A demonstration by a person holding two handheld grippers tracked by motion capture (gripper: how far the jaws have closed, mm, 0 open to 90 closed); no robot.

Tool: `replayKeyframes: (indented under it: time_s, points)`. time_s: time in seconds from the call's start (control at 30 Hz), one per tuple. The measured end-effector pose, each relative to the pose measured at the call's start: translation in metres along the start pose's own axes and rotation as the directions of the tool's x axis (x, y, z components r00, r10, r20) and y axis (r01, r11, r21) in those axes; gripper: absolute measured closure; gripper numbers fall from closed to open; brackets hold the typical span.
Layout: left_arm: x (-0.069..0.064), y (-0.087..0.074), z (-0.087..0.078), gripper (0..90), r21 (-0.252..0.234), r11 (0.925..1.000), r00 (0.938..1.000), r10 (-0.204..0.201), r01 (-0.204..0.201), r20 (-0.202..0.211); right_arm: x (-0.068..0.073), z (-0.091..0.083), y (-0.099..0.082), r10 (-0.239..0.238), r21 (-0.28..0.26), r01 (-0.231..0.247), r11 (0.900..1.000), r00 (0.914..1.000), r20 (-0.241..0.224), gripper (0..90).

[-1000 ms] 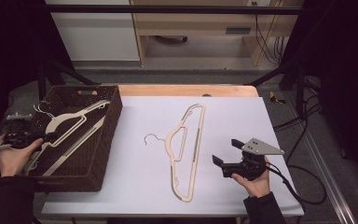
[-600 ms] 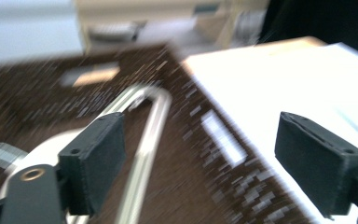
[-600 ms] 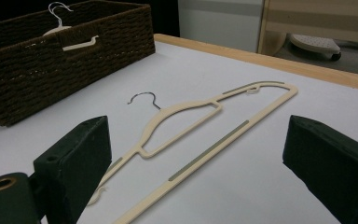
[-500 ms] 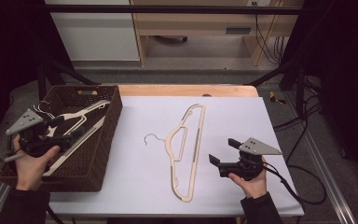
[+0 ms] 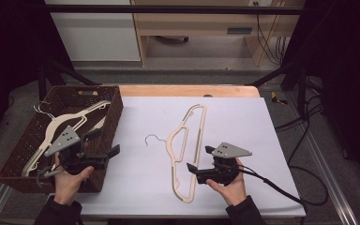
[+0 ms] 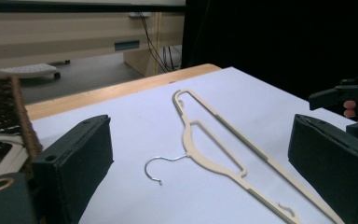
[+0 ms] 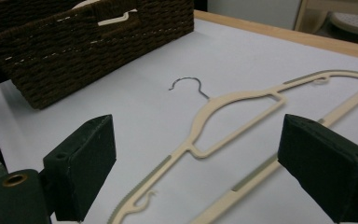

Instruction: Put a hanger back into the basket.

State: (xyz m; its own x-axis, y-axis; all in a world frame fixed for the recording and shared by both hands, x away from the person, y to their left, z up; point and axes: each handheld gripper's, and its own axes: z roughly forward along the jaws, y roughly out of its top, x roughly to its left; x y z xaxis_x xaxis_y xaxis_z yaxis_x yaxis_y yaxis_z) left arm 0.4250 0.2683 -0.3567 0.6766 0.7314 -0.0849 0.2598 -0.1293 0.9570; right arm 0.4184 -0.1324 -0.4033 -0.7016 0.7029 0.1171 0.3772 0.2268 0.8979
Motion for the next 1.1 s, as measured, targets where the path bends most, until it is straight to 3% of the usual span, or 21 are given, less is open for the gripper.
replayKeyframes:
  time_s: [0.1, 0.2, 0.47, 0.57, 0.63, 0.7, 0.77, 0.83, 0.9, 1.03, 1.1]
  points:
    - [-0.004, -0.005, 0.007, 5.7, 0.01, 0.9999, 0.9999, -0.01, 0.01, 0.012, 0.007, 0.013, -0.003, 0.006, 0.024, -0.006, 0.9997, 1.0, 0.005, 12.4]
    - [-0.009, -0.012, 0.01, 5.7, 0.026, 0.9996, 0.9999, 0.008, -0.008, 0.01, 0.012, 0.026, -0.009, 0.026, 0.055, -0.026, 0.9981, 0.9997, 0.005, 13.1]
    - [-0.016, -0.017, 0.017, 6.6, 0.046, 0.9988, 0.9997, 0.014, -0.015, 0.019, 0.013, 0.056, -0.028, 0.045, 0.152, -0.046, 0.9873, 0.9989, 0.01, 20.4]
    - [-0.018, -0.018, 0.018, 6.6, 0.06, 0.998, 0.9997, 0.016, -0.017, 0.019, 0.018, 0.068, -0.035, 0.015, 0.208, -0.02, 0.978, 0.9996, 0.025, 20.9]
    - [-0.019, -0.019, 0.02, 6.8, 0.061, 0.998, 0.9996, 0.011, -0.012, 0.025, 0.021, 0.076, -0.039, -0.044, 0.239, 0.036, 0.9703, 0.9986, 0.028, 22.2]
    - [-0.021, -0.02, 0.022, 6.8, 0.067, 0.9976, 0.9995, 0.014, -0.016, 0.028, 0.025, 0.083, -0.041, -0.03, 0.266, 0.024, 0.9636, 0.9994, 0.019, 24.8]
    - [-0.022, -0.021, 0.023, 6.8, 0.066, 0.9978, 0.9995, 0.011, -0.013, 0.031, 0.027, 0.089, -0.043, -0.051, 0.276, 0.043, 0.9602, 0.9984, 0.022, 27.6]
    - [-0.023, -0.023, 0.025, 6.8, 0.069, 0.9975, 0.9994, 0.014, -0.016, 0.031, 0.03, 0.093, -0.046, -0.057, 0.295, 0.051, 0.954, 0.9983, 0.01, 31.3]
    - [-0.024, -0.024, 0.027, 6.9, 0.072, 0.9972, 0.9993, 0.016, -0.019, 0.032, 0.031, 0.096, -0.048, -0.031, 0.304, 0.027, 0.9522, 0.9995, 0.008, 34.9]
    - [-0.026, -0.026, 0.029, 7.0, 0.088, 0.9958, 0.9991, 0.023, -0.026, 0.036, 0.031, 0.094, -0.047, -0.051, 0.313, 0.037, 0.9491, 0.998, 0.037, 44.1]
    - [-0.026, -0.027, 0.03, 7.1, 0.092, 0.9955, 0.9991, 0.021, -0.024, 0.036, 0.032, 0.094, -0.047, -0.037, 0.312, 0.02, 0.9498, 0.9982, 0.047, 46.3]
